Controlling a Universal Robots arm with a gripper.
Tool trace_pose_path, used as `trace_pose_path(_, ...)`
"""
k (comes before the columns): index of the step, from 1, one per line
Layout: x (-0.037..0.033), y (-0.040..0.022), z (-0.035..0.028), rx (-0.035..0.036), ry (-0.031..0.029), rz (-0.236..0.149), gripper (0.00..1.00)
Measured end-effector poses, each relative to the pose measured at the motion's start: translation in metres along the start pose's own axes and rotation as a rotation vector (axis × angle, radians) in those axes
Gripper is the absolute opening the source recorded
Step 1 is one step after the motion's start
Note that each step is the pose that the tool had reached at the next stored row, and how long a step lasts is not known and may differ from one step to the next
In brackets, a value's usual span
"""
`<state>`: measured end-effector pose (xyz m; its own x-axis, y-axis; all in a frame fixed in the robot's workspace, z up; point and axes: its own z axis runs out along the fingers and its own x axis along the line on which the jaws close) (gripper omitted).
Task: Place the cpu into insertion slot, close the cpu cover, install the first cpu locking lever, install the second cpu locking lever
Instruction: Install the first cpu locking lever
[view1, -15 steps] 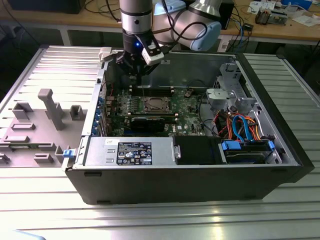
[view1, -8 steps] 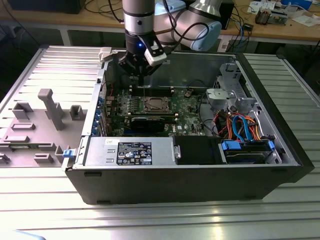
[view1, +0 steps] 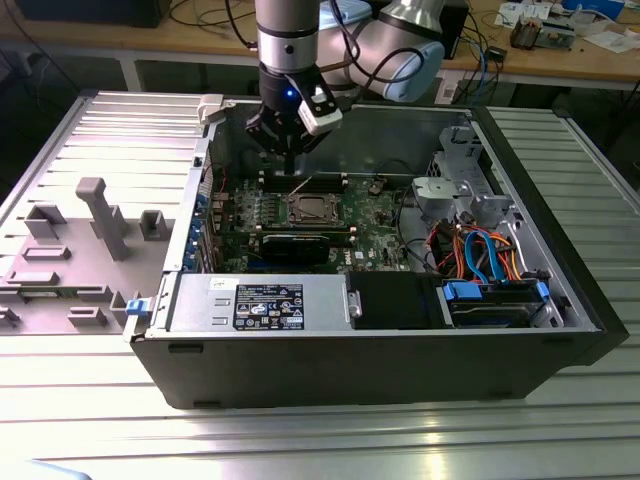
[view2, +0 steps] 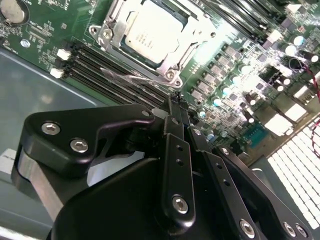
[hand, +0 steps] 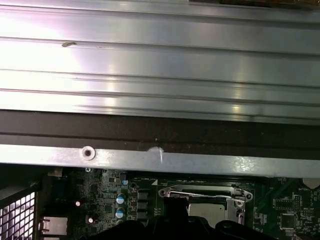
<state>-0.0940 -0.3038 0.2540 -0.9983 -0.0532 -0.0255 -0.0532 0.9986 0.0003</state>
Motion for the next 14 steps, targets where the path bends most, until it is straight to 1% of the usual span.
trace_pose_path(2,-0.0035,-0.0002,0.0014,0.0002,-0.0002,0.000,0.11)
trace_pose_path(4,-0.0051,-0.0003,0.0023,0.0006,0.0000,0.000,0.11)
trace_pose_path(7,-0.0053,-0.0003,0.0024,0.0007,0.0000,0.000,0.11)
trace_pose_path(9,-0.0054,-0.0003,0.0037,0.0006,-0.0001,0.000,0.11)
trace_pose_path(14,-0.0054,-0.0003,0.0038,0.0006,0.0000,0.000,0.11)
